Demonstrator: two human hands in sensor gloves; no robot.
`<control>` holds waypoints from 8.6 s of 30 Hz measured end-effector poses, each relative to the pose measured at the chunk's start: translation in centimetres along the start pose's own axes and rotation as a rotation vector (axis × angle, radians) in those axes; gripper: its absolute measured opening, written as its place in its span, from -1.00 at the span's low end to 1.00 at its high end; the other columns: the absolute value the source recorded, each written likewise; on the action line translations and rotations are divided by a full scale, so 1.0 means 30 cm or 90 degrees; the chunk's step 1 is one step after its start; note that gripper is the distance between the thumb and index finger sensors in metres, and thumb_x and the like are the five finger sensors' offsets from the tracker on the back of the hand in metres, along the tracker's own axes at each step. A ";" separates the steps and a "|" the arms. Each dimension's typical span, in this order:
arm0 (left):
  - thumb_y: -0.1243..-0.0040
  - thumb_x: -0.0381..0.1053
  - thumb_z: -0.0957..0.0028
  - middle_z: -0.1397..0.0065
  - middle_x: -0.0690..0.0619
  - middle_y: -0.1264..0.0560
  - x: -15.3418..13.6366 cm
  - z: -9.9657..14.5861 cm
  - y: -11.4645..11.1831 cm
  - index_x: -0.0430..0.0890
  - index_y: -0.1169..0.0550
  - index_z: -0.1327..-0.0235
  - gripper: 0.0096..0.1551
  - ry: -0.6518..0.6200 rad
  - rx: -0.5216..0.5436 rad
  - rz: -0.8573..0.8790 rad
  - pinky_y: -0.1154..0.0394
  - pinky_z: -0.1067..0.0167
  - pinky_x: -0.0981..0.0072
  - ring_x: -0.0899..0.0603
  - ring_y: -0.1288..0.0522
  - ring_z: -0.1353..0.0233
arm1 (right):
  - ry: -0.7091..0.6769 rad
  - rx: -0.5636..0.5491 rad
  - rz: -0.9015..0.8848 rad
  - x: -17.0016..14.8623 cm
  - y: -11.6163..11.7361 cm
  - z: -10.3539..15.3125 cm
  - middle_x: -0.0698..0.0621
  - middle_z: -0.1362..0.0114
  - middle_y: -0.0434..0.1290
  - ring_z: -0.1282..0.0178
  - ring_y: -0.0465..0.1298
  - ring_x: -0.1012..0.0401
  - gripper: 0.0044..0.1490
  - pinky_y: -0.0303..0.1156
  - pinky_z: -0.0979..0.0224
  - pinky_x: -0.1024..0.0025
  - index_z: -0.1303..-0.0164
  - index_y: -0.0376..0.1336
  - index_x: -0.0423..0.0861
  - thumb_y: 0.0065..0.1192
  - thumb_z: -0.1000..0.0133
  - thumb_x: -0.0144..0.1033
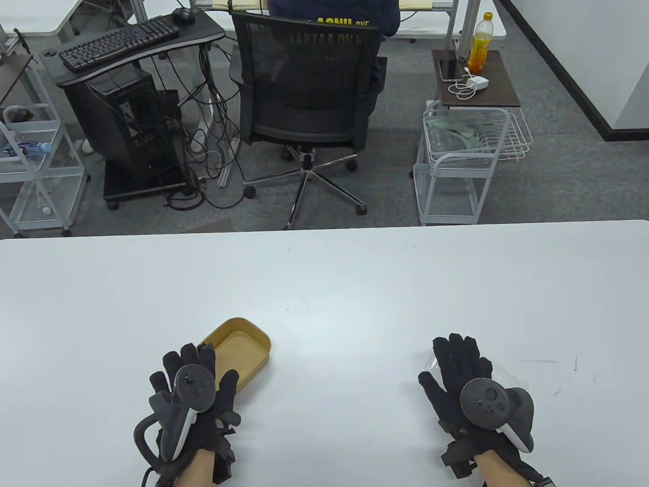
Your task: Cover the takeout box
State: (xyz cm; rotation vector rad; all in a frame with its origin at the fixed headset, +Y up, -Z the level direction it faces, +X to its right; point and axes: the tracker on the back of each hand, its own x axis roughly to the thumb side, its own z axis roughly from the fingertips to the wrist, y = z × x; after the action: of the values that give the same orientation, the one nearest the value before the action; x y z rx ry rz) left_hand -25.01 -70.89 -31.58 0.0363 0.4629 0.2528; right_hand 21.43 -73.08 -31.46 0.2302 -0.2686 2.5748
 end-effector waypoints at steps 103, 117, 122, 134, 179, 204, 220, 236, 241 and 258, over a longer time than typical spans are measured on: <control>0.04 0.60 0.25 -0.76 0.35 -0.16 0.098 0.080 -0.063 0.42 -0.19 -0.48 -0.09 -0.198 -0.007 -0.038 0.18 -0.64 0.21 0.06 -0.04 -0.79 | 0.058 0.018 0.015 -0.013 -0.009 0.004 -0.47 -0.74 -0.05 -0.66 -0.11 -0.37 -0.11 -0.10 -0.43 -0.53 -0.71 0.00 -0.30 0.09 -0.33 -0.03; 0.04 0.61 0.25 -0.77 0.35 -0.15 0.036 0.094 -0.073 0.44 -0.25 -0.46 -0.11 -0.214 0.009 -0.056 0.22 -0.62 0.20 0.05 0.01 -0.80 | 0.162 0.023 0.085 -0.047 -0.021 0.000 -0.50 -0.72 -0.01 -0.65 -0.07 -0.39 -0.09 -0.05 -0.45 -0.52 -0.71 0.01 -0.33 0.13 -0.33 -0.02; 0.03 0.60 0.25 -0.77 0.34 -0.15 0.044 0.098 -0.077 0.44 -0.26 -0.46 -0.11 -0.220 0.006 -0.045 0.21 -0.62 0.19 0.04 0.01 -0.80 | 0.278 -0.002 0.115 -0.109 -0.074 0.002 -0.55 -0.68 0.07 -0.61 0.02 -0.42 -0.06 0.04 -0.44 -0.47 -0.69 0.02 -0.39 0.17 -0.32 -0.02; 0.02 0.59 0.24 -0.77 0.31 -0.17 0.036 0.101 -0.067 0.40 -0.28 -0.46 -0.11 -0.221 0.000 -0.013 0.20 -0.62 0.18 0.03 -0.01 -0.79 | 0.500 0.117 0.259 -0.245 -0.077 0.007 -0.50 -0.27 0.46 -0.10 0.52 -0.26 0.01 0.51 -0.04 -0.15 -0.48 0.20 -0.63 0.27 -0.27 0.01; 0.02 0.59 0.23 -0.76 0.29 -0.19 0.029 0.104 -0.078 0.36 -0.26 -0.48 -0.09 -0.208 -0.017 -0.010 0.19 -0.62 0.14 0.03 -0.02 -0.79 | 0.546 -0.063 -0.077 -0.333 -0.179 0.049 -0.13 0.08 0.72 0.28 0.84 0.18 -0.52 0.85 0.34 0.34 -0.05 0.37 -0.34 0.32 -0.20 -0.20; 0.03 0.59 0.23 -0.76 0.27 -0.20 0.081 0.125 -0.111 0.35 -0.26 -0.48 -0.09 -0.237 -0.055 0.026 0.18 -0.62 0.13 0.02 -0.03 -0.79 | 0.179 -0.078 -0.108 0.034 -0.161 0.006 -0.15 0.10 0.71 0.31 0.82 0.17 -0.45 0.83 0.36 0.32 -0.13 0.38 -0.48 0.33 -0.18 -0.31; -0.08 0.50 0.19 -0.38 0.19 -0.67 0.211 0.204 -0.123 0.18 -0.42 -0.39 -0.15 -0.274 -0.193 0.286 -0.41 -0.41 0.17 0.00 -0.68 -0.30 | 0.014 0.024 -0.119 0.211 -0.014 0.012 -0.14 0.10 0.71 0.30 0.82 0.17 -0.45 0.83 0.35 0.31 -0.14 0.38 -0.47 0.33 -0.18 -0.31; -0.39 0.25 0.19 0.07 0.22 -0.84 0.222 0.170 -0.031 0.08 -0.60 -0.15 -0.38 -0.322 -0.299 0.338 -0.56 -0.15 0.21 0.06 -0.77 0.17 | -0.048 0.038 -0.136 0.200 -0.012 0.015 -0.20 0.00 0.69 0.19 0.80 0.05 -0.45 0.78 0.22 0.15 -0.23 0.36 -0.45 0.33 -0.20 -0.35; -0.48 0.17 0.22 -0.03 0.19 -0.84 0.263 0.162 0.022 0.23 -0.57 -0.16 -0.40 -0.380 -0.289 0.284 -0.54 -0.20 0.20 0.04 -0.78 0.11 | -0.064 -0.022 -0.129 0.186 -0.042 0.025 -0.24 -0.12 0.65 -0.02 0.75 -0.07 -0.41 0.70 0.01 -0.02 -0.30 0.34 -0.40 0.30 -0.23 -0.28; -0.65 0.07 0.31 -0.24 0.23 -0.79 0.365 0.190 0.125 0.25 -0.65 0.20 -0.59 -0.408 0.026 0.050 -0.54 -0.36 0.28 0.05 -0.80 -0.13 | 0.005 -0.010 -0.044 0.046 -0.061 0.016 -0.40 -0.74 0.05 -0.68 0.00 -0.38 -0.11 0.00 -0.46 -0.55 -0.70 0.05 -0.26 0.13 -0.31 0.02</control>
State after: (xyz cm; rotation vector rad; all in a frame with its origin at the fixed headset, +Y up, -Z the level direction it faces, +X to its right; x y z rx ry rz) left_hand -13.88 -64.41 -30.92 0.1704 -0.1716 0.2921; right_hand 21.30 -70.98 -30.44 0.2209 -0.2726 2.5041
